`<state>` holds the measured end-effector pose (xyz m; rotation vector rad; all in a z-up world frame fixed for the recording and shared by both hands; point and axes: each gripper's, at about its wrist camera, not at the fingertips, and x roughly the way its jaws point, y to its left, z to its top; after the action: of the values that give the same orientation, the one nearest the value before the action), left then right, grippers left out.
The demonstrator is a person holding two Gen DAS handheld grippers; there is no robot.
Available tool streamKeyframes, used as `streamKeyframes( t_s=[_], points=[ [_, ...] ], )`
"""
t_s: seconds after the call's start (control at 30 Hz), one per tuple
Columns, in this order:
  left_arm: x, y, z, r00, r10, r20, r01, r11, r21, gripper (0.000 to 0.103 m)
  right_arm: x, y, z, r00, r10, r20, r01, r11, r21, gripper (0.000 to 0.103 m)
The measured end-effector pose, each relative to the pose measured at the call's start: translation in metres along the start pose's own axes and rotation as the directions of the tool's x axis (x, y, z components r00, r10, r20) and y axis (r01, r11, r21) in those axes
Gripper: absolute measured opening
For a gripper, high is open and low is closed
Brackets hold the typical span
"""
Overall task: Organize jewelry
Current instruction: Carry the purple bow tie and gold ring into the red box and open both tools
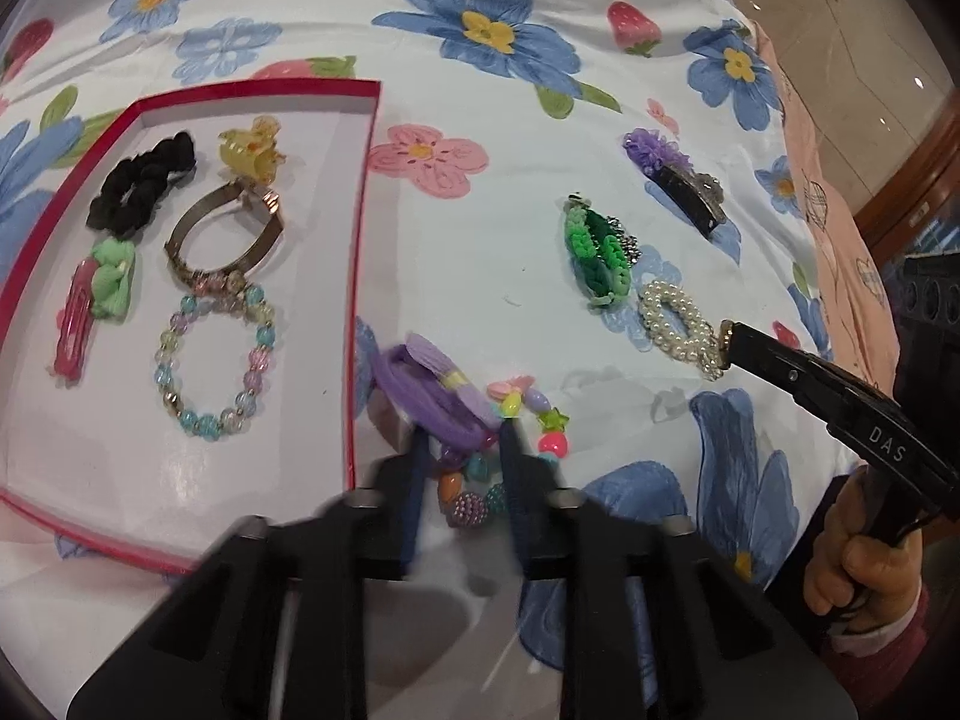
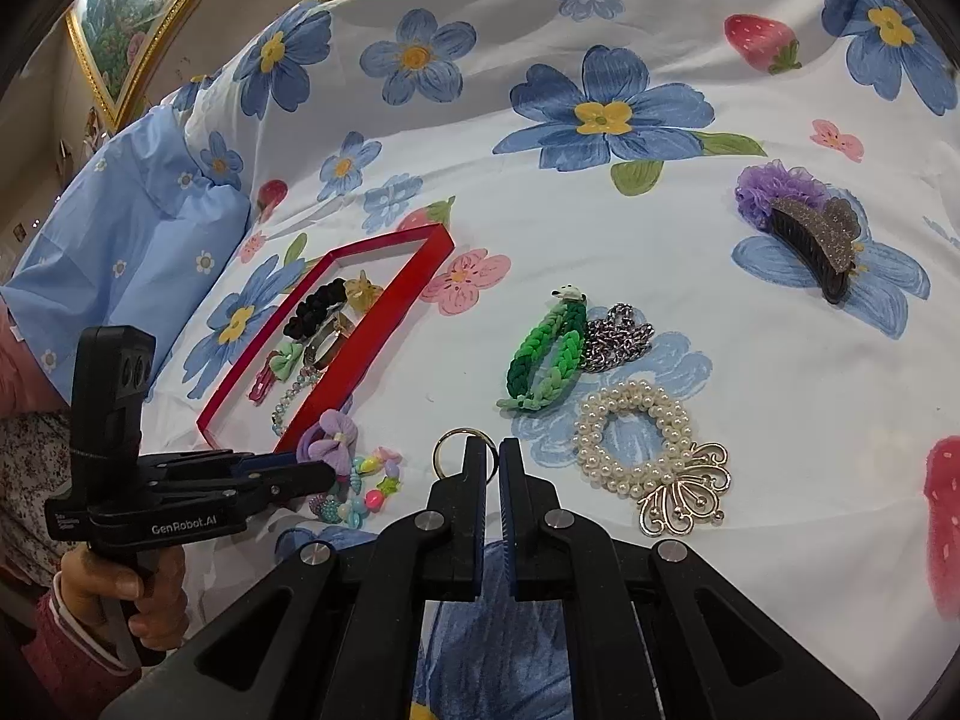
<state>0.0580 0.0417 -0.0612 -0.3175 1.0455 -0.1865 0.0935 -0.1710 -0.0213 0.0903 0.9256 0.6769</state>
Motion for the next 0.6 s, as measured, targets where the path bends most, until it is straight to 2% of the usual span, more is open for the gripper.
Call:
streamKeyframes(
  t_s=[0.43,0.6],
  points=[
    [-0.03,-0.006,0.004,0.996,-0.021,0.085,0.018,0.999,0.031,0.004,0.003,0.012,0.001,1.0,0.029,-0.006,-0.029,0.999,-0.013,0.004],
    [-0.045,0.003,0.004,0.994,-0.014,0.111,0.012,1.0,0.017,0.004,0.006,0.024,0.003,0.999,0.047,-0.012,-0.047,0.998,-0.034,0.004]
  ],
)
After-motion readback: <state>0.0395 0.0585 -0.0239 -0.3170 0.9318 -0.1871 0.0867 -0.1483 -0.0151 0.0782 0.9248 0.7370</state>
